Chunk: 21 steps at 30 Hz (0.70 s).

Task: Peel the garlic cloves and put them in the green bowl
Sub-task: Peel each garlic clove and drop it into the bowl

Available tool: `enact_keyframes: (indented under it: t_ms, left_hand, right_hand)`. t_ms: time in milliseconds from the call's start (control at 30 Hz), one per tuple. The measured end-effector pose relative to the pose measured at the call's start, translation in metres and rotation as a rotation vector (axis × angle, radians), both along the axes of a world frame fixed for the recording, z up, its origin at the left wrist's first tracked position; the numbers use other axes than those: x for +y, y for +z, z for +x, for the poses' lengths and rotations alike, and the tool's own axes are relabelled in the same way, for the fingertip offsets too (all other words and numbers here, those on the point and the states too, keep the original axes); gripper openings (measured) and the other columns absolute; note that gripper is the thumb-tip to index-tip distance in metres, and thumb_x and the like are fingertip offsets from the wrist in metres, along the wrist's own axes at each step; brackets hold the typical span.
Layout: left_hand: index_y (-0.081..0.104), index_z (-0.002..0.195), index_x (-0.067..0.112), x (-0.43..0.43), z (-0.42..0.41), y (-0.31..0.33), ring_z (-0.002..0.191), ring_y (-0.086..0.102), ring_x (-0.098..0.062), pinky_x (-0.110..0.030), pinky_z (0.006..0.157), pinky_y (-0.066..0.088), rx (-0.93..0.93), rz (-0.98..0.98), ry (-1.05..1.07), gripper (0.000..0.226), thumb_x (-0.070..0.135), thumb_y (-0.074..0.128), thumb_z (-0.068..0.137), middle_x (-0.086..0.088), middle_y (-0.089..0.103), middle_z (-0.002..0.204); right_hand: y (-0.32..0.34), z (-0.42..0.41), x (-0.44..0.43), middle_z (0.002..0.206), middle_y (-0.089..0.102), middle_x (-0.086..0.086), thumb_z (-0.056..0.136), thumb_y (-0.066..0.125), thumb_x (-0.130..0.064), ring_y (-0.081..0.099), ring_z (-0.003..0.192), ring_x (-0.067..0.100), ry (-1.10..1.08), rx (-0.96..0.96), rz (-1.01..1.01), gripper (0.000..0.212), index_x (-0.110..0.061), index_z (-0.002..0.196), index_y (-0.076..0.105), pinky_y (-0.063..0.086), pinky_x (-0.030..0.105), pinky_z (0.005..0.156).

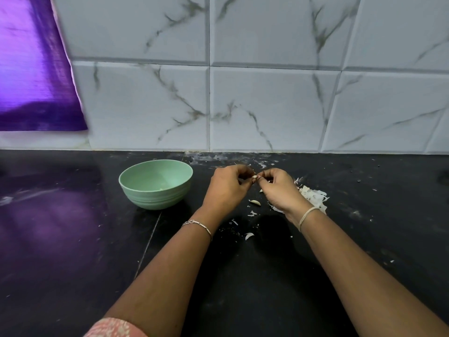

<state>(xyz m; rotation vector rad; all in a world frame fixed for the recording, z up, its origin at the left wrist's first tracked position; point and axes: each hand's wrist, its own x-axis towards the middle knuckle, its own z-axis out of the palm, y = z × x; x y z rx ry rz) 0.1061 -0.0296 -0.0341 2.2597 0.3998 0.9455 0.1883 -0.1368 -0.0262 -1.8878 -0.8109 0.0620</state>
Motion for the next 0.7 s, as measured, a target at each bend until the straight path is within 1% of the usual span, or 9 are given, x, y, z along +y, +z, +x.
enact_keyframes:
  t_ms: [133,267,333,433,500,533,600,667,700]
  left_hand:
    - [0.074,0.102,0.020,-0.006,-0.002,0.000,0.087,0.068,-0.009,-0.032,0.086,0.055,0.027,0.065,0.026,0.015,0.022,0.067,0.088,0.005,0.074,0.095]
    - [0.072,0.103,0.019,-0.013,-0.005,0.002,0.087,0.068,-0.013,-0.035,0.083,0.054,0.022,0.132,0.032,0.017,0.020,0.064,0.088,0.003,0.074,0.096]
    - [0.071,0.102,0.019,-0.015,-0.005,0.002,0.085,0.068,-0.013,-0.035,0.082,0.054,0.007,0.151,0.032,0.017,0.020,0.063,0.087,0.004,0.074,0.096]
    - [0.072,0.100,0.019,-0.016,-0.002,0.000,0.081,0.068,-0.010,-0.033,0.081,0.055,-0.052,0.070,0.011,0.015,0.019,0.065,0.086,0.006,0.074,0.094]
    - [0.072,0.099,0.019,-0.015,0.002,-0.004,0.080,0.068,-0.006,-0.033,0.081,0.056,-0.078,-0.014,-0.007,0.013,0.019,0.067,0.086,0.008,0.073,0.093]
    - [0.072,0.098,0.020,-0.015,0.004,-0.005,0.078,0.068,-0.005,-0.034,0.079,0.057,-0.080,-0.045,-0.014,0.012,0.019,0.068,0.087,0.008,0.073,0.091]
    - [0.071,0.092,0.023,-0.016,0.007,-0.006,0.073,0.069,-0.009,-0.037,0.075,0.059,-0.105,-0.127,-0.032,0.008,0.019,0.068,0.087,0.008,0.072,0.085]
    - [0.068,0.085,0.026,-0.016,0.008,-0.002,0.069,0.070,-0.017,-0.039,0.070,0.060,-0.175,-0.255,-0.052,0.012,0.014,0.067,0.088,0.005,0.070,0.079]
    - [0.066,0.083,0.025,-0.015,0.007,0.001,0.068,0.069,-0.019,-0.036,0.066,0.061,-0.205,-0.343,-0.074,0.016,0.009,0.066,0.089,0.002,0.069,0.078]
  right_hand:
    - [0.001,0.001,-0.001,0.066,0.056,-0.004,0.095,0.054,-0.016,0.049,0.062,0.012,-0.008,-0.023,-0.069,0.030,-0.023,0.067,0.056,0.038,0.029,0.064]
    - [0.001,0.003,-0.001,0.060,0.052,-0.003,0.093,0.049,-0.015,0.046,0.059,0.016,-0.006,-0.020,-0.142,0.024,-0.007,0.076,0.064,0.034,0.030,0.059]
    - [0.001,0.005,-0.001,0.059,0.050,-0.003,0.092,0.048,-0.015,0.045,0.060,0.018,-0.006,-0.029,-0.167,0.024,-0.006,0.074,0.062,0.034,0.031,0.059]
    - [0.001,0.008,-0.002,0.055,0.045,-0.004,0.090,0.048,-0.014,0.042,0.057,0.018,-0.017,-0.038,-0.182,0.027,-0.016,0.063,0.050,0.030,0.029,0.054]
    - [0.002,0.010,-0.003,0.057,0.047,-0.003,0.089,0.049,-0.017,0.047,0.063,0.022,-0.029,-0.052,-0.205,0.027,-0.017,0.062,0.049,0.035,0.030,0.058]
    - [0.002,0.011,-0.004,0.062,0.051,-0.002,0.089,0.049,-0.019,0.051,0.068,0.025,-0.038,-0.080,-0.236,0.027,-0.018,0.063,0.049,0.040,0.033,0.063]
    - [0.003,0.011,-0.007,0.088,0.060,0.003,0.092,0.048,-0.026,0.057,0.090,0.029,-0.110,-0.223,-0.379,0.019,-0.021,0.075,0.055,0.044,0.040,0.082]
    - [0.002,0.013,-0.013,0.113,0.058,0.006,0.095,0.045,-0.029,0.055,0.111,0.030,-0.227,-0.385,-0.525,0.019,-0.017,0.099,0.060,0.038,0.044,0.095]
    - [0.003,0.017,-0.018,0.119,0.056,0.007,0.096,0.045,-0.028,0.053,0.115,0.030,-0.258,-0.409,-0.560,0.022,-0.017,0.105,0.061,0.036,0.044,0.097]
